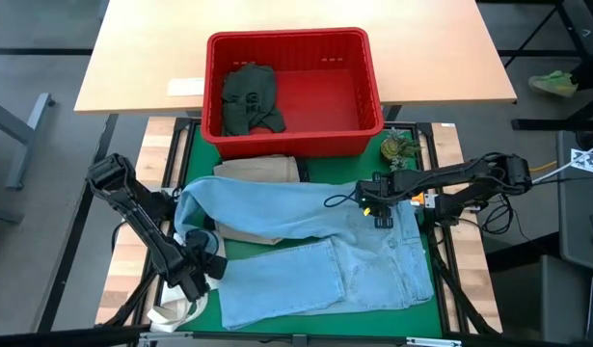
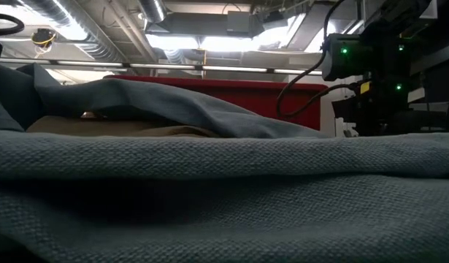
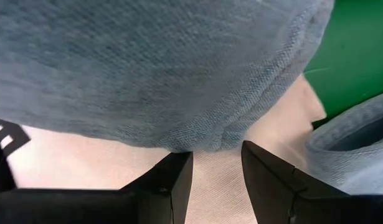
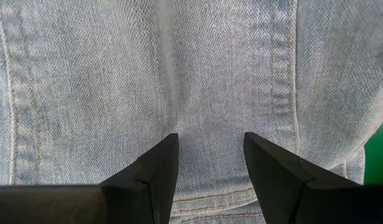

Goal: Fold Laundry from Bin
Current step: Fold the light blue pants

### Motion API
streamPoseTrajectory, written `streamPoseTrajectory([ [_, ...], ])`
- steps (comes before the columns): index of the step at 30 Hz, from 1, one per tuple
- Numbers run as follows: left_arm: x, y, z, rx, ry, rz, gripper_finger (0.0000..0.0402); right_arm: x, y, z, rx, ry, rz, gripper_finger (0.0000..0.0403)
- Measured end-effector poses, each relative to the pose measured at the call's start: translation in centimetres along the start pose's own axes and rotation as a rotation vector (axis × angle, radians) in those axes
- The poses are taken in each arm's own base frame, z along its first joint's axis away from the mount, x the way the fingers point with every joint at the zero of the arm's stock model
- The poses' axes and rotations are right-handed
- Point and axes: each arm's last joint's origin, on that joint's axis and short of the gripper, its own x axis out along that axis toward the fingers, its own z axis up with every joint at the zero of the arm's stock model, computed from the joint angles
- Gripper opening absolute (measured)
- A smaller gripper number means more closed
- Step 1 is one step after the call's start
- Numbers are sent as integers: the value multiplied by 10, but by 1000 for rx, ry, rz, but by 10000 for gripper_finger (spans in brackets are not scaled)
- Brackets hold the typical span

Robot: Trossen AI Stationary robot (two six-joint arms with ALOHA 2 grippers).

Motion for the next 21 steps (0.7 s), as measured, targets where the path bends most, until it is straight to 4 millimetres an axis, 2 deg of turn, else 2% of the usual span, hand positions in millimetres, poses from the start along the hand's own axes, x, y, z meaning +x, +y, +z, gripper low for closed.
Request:
streamPoseTrajectory([
  [14, -1, -4, 3, -44, -65, -71, 131, 0, 0, 0, 0, -1, -1, 184],
  [21, -3, -5, 5, -48, -95, -87, 117, 0, 0, 0, 0, -2, -1, 184],
])
